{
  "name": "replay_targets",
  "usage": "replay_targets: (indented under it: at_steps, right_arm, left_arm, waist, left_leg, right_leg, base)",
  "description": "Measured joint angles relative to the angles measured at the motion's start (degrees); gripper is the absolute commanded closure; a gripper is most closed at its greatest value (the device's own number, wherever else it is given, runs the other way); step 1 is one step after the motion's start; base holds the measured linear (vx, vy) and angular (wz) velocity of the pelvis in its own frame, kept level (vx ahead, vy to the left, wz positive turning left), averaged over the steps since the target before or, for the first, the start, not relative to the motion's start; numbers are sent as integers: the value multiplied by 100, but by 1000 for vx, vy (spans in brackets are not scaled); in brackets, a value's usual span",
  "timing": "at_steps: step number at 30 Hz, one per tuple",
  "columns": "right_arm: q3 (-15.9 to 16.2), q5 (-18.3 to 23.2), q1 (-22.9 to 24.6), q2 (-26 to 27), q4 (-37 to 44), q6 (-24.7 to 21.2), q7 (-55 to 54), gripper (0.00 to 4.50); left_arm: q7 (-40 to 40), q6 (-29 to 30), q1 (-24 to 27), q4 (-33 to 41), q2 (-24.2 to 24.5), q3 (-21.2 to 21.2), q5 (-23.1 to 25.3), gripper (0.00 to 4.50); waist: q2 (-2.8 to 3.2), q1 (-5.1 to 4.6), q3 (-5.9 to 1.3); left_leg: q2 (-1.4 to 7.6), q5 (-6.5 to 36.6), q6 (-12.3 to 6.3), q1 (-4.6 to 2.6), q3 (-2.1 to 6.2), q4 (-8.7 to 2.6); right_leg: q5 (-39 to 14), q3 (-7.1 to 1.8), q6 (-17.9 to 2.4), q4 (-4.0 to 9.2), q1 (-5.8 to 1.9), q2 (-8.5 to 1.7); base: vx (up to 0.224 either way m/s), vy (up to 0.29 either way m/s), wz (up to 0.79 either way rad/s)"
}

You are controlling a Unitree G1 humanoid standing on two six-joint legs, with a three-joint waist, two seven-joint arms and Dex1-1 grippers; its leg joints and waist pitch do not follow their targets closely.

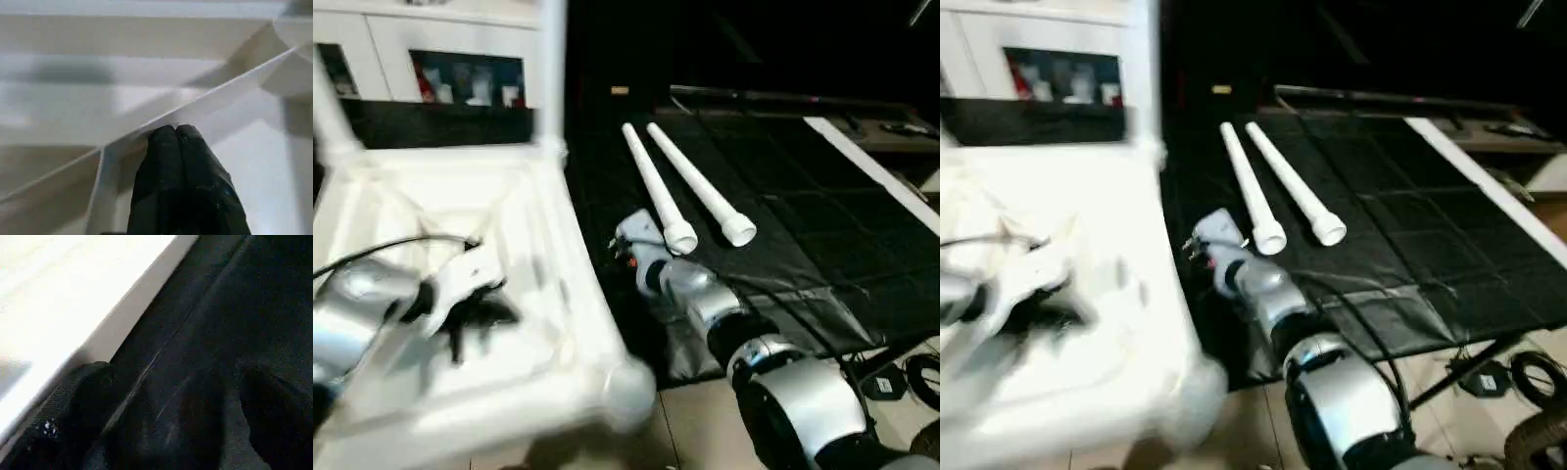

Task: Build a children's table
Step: Rotate leg to tighten

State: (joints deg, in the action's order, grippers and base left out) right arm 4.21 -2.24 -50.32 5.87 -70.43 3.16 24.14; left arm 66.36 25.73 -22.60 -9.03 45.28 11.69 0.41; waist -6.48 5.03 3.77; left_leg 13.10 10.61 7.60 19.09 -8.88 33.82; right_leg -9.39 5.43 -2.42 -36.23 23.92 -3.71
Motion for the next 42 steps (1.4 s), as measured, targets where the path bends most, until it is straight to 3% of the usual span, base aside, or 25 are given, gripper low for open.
replay_targets:
  at_steps: [1, 4, 8, 13, 18, 22, 24, 25, 26, 27, 30, 31, 34, 39, 40, 42]
  right_arm:
    - [-75, 22, -30, -55, 4, 67, -45, 0]
    - [-81, 55, -113, 10, 115, 270, 76, 0]
    - [9, 155, -124, 128, 370, 405, 414, 0]
    - [-179, 292, -103, -262, 913, 463, 588, 0]
    - [-200, 378, 301, -467, 1698, 538, 750, 0]
    - [-264, 569, 1033, -660, 2771, 249, 860, 0]
    - [-364, 622, 1126, -703, 3100, 125, 719, 0]
    - [-498, 670, 1372, -665, 3686, -73, 433, 0]
    - [-583, 707, 1505, -643, 3982, -207, 295, 0]
    - [-612, 732, 1587, -621, 4213, -336, 201, 0]
    - [-641, 936, 2022, -457, 5046, -990, -25, 0]
    - [-636, 954, 2190, -412, 5325, -1178, -69, 0]
    - [-598, 1029, 2848, -357, 6118, -1474, -173, 0]
    - [-583, 1128, 3336, -371, 6877, -1824, -399, 0]
    - [-533, 1042, 3375, -435, 6961, -1765, -419, 0]
    - [-468, 912, 3459, -543, 7013, -1672, -413, 0]
  left_arm:
    - [-430, -126, -334, -547, -237, 70, 225, 448]
    - [-1534, -302, -908, -1506, -526, 124, 687, 448]
    - [-2502, -696, -1570, -2159, -828, 203, 922, 448]
    - [-3266, -1299, -1867, -3167, -1051, 64, 1058, 448]
    - [-3277, -1548, -1864, -3421, -1429, -334, 749, 448]
    - [-3094, -1659, -1622, -2593, -1471, -809, 66, 448]
    - [-3101, -1624, -1512, -2241, -1544, -1017, -208, 448]
    - [-3286, -1381, -1209, -1544, -1844, -1428, -574, 448]
    - [-3376, -1261, -1050, -1156, -2051, -1571, -791, 448]
    - [-3455, -1162, -944, -884, -2187, -1648, -954, 418]
    - [-4052, -698, -563, 55, -2743, -2046, -1436, 418]
    - [-4268, -566, -412, 417, -2912, -2160, -1527, 395]
    - [-4781, -362, 332, 1441, -3269, -2183, -1566, 377]
    - [-5183, -109, 1264, 2275, -3663, -1953, -1487, 339]
    - [-5235, -68, 1333, 2362, -3690, -1907, -1419, 324]
    - [-5299, -47, 1340, 2478, -3702, -1819, -1370, 303]
  waist:
    - [14, 34, 9]
    - [25, 15, 17]
    - [46, 32, 27]
    - [63, 38, 28]
    - [106, 87, 56]
    - [142, 139, 80]
    - [155, 130, 84]
    - [164, 129, 83]
    - [166, 136, 84]
    - [165, 133, 83]
    - [180, 89, 84]
    - [196, 70, 81]
    - [266, 4, 55]
    - [284, -21, 48]
    - [289, -27, 44]
    - [326, -70, 41]
  left_leg:
    - [3, -8, 12, 5, 12, 1]
    - [33, -20, 33, 10, 29, 2]
    - [52, -23, 38, 12, 40, 3]
    - [52, -17, 29, 28, 37, 6]
    - [51, -13, 23, 47, 37, 1]
    - [55, -13, 23, 48, 36, -1]
    - [54, -15, 26, 41, 31, 0]
    - [59, -14, 25, 39, 28, -2]
    - [58, -13, 23, 35, 26, -5]
    - [57, -13, 24, 15, 25, -5]
    - [53, -14, 25, 5, 23, -6]
    - [53, -15, 26, 10, 23, -5]
    - [48, -11, 21, 34, 22, -11]
    - [54, -13, 22, 39, 25, -11]
    - [38, -14, 19, 75, 82, -7]
    - [5, -16, 17, 162, 291, 0]
  right_leg:
    - [-8, -1, 14, 0, 0, 12]
    - [4, 0, -6, 0, 1, 50]
    - [8, 9, -13, 2, 0, 60]
    - [18, 3, -34, 12, 5, 56]
    - [9, 11, -41, 15, 18, 57]
    - [8, 12, -42, 14, 20, 56]
    - [9, 11, -44, 11, 17, 56]
    - [9, 8, -43, 12, 8, 53]
    - [1, 8, -39, 11, -2, 50]
    - [1, 8, -38, 11, -1, 52]
    - [-10, 9, -19, 10, -5, 57]
    - [-15, 11, -11, 16, -3, 60]
    - [-22, 9, 1, 26, -7, 60]
    - [-24, 11, 6, 35, -1, 73]
    - [-24, 62, 7, 45, -17, 54]
    - [-24, 262, 7, 132, -96, 16]
  base:
    - [0, 0, 0]
    - [0, 0, 0]
    - [0, 0, 0]
    - [0, 0, 0]
    - [0, 0, 0]
    - [0, 0, 0]
    - [0, 0, 0]
    - [0, 0, 0]
    - [0, 0, 0]
    - [0, 0, 0]
    - [0, 0, 0]
    - [0, 0, 0]
    - [0, 0, 0]
    - [0, 0, 0]
    - [0, 0, 0]
    - [-18, -8, 28]
